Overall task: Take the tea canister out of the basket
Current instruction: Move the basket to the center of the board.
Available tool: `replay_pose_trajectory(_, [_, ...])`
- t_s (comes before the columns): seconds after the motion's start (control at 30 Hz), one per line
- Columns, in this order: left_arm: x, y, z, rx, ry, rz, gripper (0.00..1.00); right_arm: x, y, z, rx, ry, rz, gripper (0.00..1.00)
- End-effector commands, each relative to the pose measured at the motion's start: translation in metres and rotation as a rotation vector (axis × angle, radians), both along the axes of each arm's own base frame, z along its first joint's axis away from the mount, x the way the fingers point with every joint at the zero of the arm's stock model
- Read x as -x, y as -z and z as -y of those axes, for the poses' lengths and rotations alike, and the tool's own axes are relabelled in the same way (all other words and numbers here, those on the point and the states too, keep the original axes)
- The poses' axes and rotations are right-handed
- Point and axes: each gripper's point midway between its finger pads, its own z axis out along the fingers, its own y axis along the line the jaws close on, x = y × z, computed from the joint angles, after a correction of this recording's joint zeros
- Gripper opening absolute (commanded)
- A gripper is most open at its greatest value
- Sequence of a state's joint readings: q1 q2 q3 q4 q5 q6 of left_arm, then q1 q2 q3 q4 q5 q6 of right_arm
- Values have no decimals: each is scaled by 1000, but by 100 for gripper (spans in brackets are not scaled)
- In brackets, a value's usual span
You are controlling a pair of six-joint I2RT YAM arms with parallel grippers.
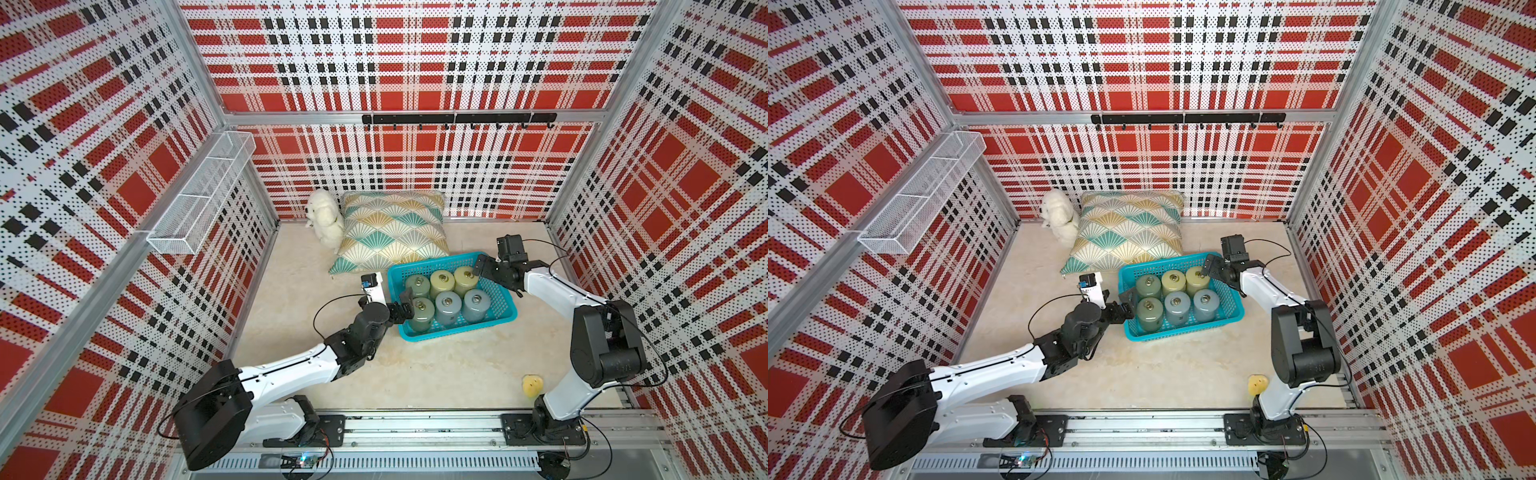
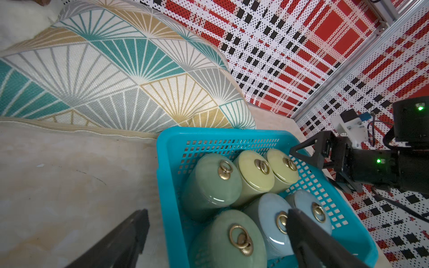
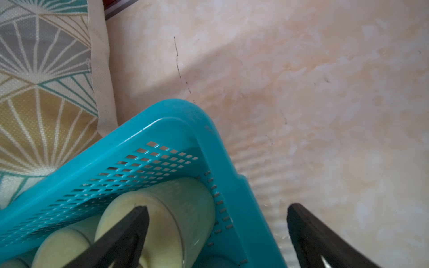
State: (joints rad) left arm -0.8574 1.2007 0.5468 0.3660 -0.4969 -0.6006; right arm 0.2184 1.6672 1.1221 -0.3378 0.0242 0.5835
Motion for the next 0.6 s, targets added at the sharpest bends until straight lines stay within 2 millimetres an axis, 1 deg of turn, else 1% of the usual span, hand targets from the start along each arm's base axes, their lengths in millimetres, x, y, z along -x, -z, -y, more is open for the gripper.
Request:
replay_pose_trajectory(0.0, [1, -2, -8, -5, -5, 3, 99, 20, -6, -68, -156, -126, -6, 100])
replay_pose_trajectory(0.1, [1, -3, -14, -12, -19, 3, 99, 30, -6, -84, -192, -115, -9, 100])
replay_pose_trajectory(0.17, [1, 0, -20, -30, -39, -1, 99, 36, -6, -90, -187, -93, -8, 100])
replay_pose_trajectory(0.27, [-1, 11, -31, -63, -71, -32, 99, 46, -4, -96, -187, -72, -11, 100])
replay_pose_trajectory(0.47, [-7, 26, -49, -69, -81, -54, 99, 65, 0, -78, -160, -5, -17, 100])
replay_pose_trajectory(0.57, [-10, 29, -52, -74, -85, -61, 99, 73, -3, -75, -175, 2, -10, 100])
